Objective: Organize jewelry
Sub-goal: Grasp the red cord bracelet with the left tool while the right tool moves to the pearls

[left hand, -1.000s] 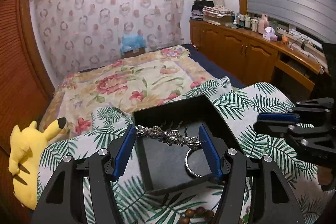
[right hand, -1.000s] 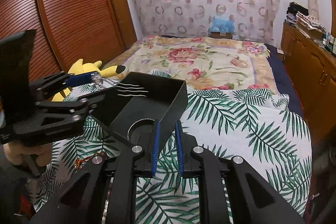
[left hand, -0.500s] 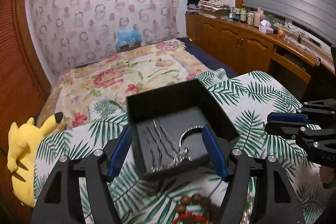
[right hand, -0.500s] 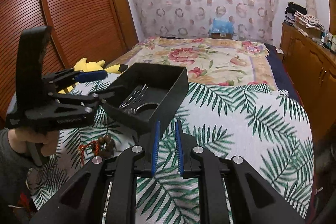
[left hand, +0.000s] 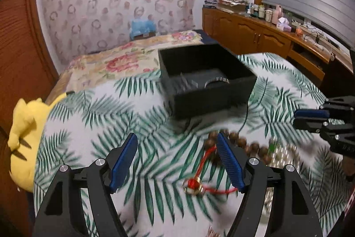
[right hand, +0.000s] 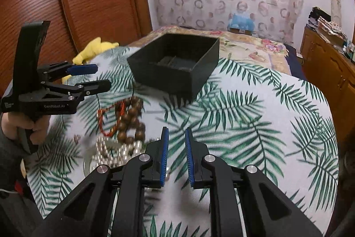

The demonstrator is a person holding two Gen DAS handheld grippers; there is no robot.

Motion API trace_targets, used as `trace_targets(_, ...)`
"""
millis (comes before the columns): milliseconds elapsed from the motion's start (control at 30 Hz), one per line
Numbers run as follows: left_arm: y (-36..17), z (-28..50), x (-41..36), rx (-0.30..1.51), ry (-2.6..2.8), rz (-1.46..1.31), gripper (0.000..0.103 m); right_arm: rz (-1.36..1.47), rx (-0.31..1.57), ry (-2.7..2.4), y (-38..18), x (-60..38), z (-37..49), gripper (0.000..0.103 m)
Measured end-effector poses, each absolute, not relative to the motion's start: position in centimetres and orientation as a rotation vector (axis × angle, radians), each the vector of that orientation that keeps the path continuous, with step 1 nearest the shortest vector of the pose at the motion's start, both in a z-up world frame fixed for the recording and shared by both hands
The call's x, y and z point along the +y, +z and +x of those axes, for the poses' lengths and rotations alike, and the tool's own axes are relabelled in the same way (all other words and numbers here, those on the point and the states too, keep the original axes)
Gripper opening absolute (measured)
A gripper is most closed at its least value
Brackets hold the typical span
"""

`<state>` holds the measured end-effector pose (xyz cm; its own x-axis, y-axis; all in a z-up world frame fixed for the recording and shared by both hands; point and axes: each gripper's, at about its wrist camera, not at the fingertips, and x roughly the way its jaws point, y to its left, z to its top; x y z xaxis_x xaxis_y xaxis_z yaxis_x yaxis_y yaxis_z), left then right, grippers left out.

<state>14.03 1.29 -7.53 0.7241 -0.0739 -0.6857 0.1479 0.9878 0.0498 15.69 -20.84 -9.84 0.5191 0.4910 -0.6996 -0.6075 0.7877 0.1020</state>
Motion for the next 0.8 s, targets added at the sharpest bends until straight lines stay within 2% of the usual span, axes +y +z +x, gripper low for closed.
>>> trace_targets(67, -8.2, 13.4, 1.7, 0.765, -0.122, 0.102, 0.07, -0.177, 0.793, 0.668, -10.2, -20.9, 15.2, 0.035)
trace_targets(433, -10.0, 12.9, 3.1, 0.828, -0.163, 0.051, 0.07, -0.279, 0.857, 0.665, -12.5, -20.0, 13.9, 0.035)
trace_targets(500, -10.1, 12.8, 2.9, 0.825, -0.175, 0.047, 0.066, -0.302, 0.84, 0.653, -12.7, -19.7, 13.6, 0.035)
trace_targets(700, -10.7, 13.3, 2.0, 0.847, -0.217, 0.056, 0.047, -0.308, 0.837, 0.648, -12.7, -19.5, 13.4, 0.035)
trace_targets(800, -10.8, 13.6, 1.6, 0.845, -0.225, 0.063, 0.043, -0.312, 0.835, 0.645, -12.7, -19.6, 13.5, 0.035)
